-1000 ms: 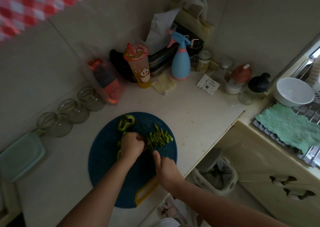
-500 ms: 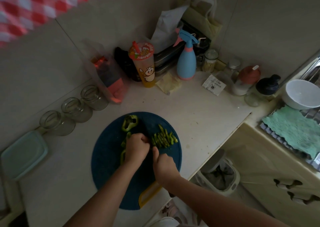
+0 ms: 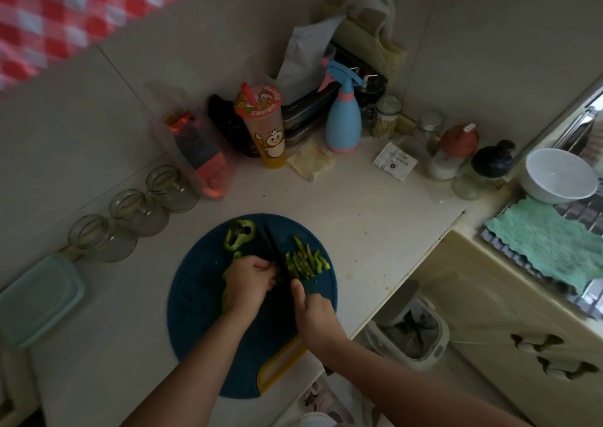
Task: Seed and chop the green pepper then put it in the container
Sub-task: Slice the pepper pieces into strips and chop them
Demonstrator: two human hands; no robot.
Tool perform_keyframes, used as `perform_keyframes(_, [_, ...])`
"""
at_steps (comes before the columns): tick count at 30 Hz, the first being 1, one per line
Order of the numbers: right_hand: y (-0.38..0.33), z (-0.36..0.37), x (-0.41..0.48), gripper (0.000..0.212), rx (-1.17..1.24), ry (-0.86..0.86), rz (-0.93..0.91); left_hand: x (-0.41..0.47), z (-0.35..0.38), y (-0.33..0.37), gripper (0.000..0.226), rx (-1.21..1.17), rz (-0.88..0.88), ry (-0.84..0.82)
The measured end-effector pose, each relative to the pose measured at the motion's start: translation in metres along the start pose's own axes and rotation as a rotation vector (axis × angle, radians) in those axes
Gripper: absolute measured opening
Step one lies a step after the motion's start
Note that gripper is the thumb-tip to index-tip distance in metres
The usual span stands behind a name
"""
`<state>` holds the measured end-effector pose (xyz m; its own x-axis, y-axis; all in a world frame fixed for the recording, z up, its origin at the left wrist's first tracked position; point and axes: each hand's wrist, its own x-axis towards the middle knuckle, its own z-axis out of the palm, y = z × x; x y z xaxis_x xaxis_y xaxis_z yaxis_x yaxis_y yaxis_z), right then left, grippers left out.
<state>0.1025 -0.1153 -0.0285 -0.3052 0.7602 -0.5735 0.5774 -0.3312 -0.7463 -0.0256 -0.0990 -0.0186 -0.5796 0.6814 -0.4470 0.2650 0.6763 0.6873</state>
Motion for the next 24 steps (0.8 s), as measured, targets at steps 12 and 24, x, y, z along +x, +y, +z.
perform_keyframes(12, [0.0, -0.003, -0.017, 0.058, 0.024, -0.009, -0.11, 0.003, -0.003, 0.005, 0.026, 0.138, -0.033, -0.018])
perform_keyframes(24, [0.004, 0.005, -0.017, 0.055, -0.051, -0.001, -0.09, 0.006, -0.003, 0.008, 0.017, 0.215, -0.044, -0.017])
